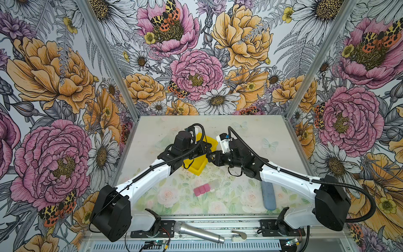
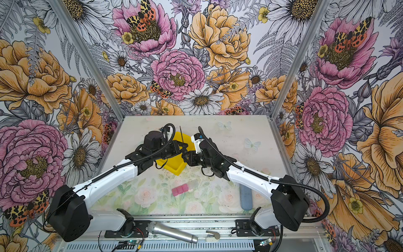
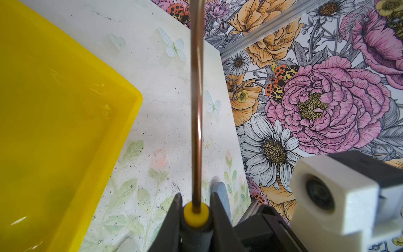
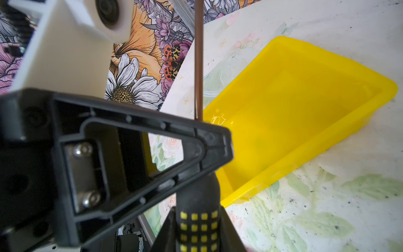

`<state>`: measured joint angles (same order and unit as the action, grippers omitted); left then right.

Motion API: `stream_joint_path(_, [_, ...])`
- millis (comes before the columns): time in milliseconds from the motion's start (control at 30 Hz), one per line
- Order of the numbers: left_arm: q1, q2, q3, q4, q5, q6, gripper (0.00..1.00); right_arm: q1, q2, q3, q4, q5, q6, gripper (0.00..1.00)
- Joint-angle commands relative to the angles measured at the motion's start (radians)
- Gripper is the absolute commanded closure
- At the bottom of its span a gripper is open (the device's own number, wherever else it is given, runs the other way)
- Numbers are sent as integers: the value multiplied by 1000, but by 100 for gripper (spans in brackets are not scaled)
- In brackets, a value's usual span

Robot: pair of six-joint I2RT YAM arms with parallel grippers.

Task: Put the screwdriver in the bin
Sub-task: Place the screwdriver in the bin.

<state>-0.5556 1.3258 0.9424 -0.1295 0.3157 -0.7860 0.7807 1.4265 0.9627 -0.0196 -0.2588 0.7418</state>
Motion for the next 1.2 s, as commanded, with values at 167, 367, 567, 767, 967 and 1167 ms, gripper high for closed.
stream_joint_path(167, [41, -26, 33, -45, 1, 52, 100, -17, 4, 44, -4, 18, -10, 50])
stream_joint_path(367, [66, -37, 29, -66, -9, 64, 100, -32, -3, 47, -8, 16, -15, 24])
stream_joint_path(567, [99, -56, 16, -81, -9, 74, 100, -45, -28, 40, -22, 28, -21, 9])
stream_joint_path(767, [178, -58, 48, -186, -6, 142, 100, -69, -72, 30, -73, 67, -39, 1])
stream_joint_path(967, [238, -7, 163, -371, -64, 298, 100, -103, -111, 30, -148, 117, -64, 0])
stream_joint_path(1167, [239, 106, 281, -515, -172, 444, 100, -131, -166, 14, -212, 196, -82, 1])
